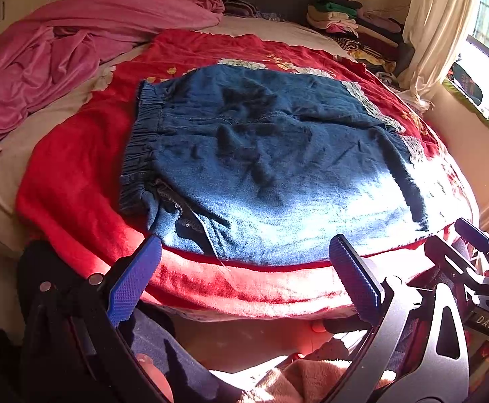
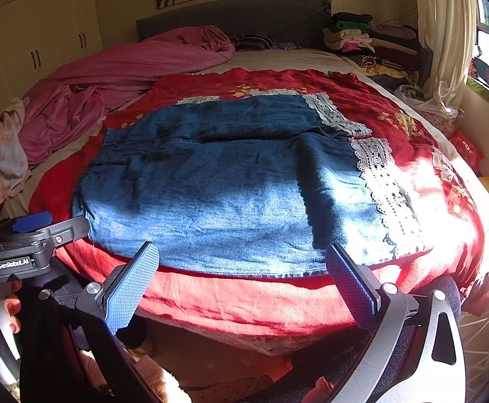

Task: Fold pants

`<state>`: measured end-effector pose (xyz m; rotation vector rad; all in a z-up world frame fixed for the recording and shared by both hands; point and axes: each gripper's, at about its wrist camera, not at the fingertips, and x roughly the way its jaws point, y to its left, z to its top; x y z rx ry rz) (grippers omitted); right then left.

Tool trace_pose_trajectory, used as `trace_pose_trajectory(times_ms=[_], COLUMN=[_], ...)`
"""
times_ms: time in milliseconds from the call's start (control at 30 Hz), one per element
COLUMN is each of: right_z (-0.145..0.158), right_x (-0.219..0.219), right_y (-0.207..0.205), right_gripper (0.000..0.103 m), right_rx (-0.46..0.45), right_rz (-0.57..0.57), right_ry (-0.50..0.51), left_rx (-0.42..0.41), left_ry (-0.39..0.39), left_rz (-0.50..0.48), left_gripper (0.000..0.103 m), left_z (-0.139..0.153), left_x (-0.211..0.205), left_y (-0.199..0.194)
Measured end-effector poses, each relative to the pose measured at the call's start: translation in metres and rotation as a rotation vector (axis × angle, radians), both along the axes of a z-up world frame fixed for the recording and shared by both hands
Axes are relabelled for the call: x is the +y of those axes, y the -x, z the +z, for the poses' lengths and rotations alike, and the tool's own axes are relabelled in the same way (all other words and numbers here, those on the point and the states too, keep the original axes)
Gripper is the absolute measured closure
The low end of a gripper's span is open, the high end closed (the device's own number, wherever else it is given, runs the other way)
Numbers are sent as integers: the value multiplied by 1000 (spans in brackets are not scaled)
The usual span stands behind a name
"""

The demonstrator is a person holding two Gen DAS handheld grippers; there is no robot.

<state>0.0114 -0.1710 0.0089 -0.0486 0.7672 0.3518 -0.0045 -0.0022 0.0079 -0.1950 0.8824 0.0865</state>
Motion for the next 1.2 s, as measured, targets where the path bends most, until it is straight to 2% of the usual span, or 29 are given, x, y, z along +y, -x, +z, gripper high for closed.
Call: trace_pose_trajectory(times_ms=[500,900,1200], right_z=[1,-1,5], right_x=[0,8,23], right_y=[-1,-18,-62], right_gripper=[4,4,4], right_rx=[-10,-5,-6], right_rz=[0,4,37], right_ry=[3,15,33], left_rx=[-1,-6,-18], left_ry=[-1,3,13], left_rz=[-2,5,45], left_gripper=[9,9,9], left_z=[0,4,6], left_x=[0,3,38], left_y=[1,-3,-43])
